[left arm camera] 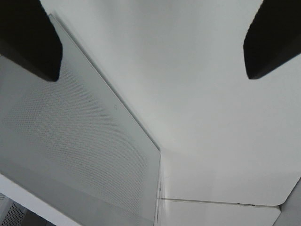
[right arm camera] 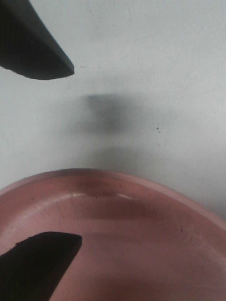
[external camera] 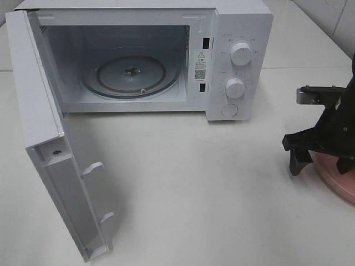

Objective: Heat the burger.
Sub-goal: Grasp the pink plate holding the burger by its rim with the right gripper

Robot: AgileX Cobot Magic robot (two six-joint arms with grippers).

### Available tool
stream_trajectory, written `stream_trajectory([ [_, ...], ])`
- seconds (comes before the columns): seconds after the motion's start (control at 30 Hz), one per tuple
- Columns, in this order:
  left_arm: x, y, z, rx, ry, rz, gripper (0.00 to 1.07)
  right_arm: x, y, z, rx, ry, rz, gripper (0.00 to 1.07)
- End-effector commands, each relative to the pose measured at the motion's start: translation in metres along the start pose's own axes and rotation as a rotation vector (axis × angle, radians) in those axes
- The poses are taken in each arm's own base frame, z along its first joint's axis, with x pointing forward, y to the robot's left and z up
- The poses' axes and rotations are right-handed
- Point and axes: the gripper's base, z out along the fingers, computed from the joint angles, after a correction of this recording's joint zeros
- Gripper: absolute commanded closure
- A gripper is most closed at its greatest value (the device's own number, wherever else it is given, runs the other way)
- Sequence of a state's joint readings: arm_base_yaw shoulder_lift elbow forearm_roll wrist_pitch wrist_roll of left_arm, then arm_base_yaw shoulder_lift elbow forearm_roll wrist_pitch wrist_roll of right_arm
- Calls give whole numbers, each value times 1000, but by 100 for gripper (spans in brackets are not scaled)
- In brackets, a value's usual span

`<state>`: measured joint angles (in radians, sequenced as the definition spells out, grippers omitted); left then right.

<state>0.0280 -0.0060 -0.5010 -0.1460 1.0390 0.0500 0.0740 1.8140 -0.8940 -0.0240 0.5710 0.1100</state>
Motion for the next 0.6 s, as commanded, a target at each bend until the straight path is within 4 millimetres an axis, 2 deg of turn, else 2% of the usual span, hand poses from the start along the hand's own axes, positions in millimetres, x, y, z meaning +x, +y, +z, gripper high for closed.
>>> stream_trajectory([
  [0.03, 2, 0, -2, 4, -19, 4, 4, -2, -2, 3, 4, -11, 8, 22],
  [0.43, 2, 0, -2, 4, -19, 4, 4, -4, -2, 20, 11, 7, -3, 25],
  [0.6, 2, 0, -2, 4, -19, 4, 4, -4, -2, 22, 14, 9, -6, 34],
])
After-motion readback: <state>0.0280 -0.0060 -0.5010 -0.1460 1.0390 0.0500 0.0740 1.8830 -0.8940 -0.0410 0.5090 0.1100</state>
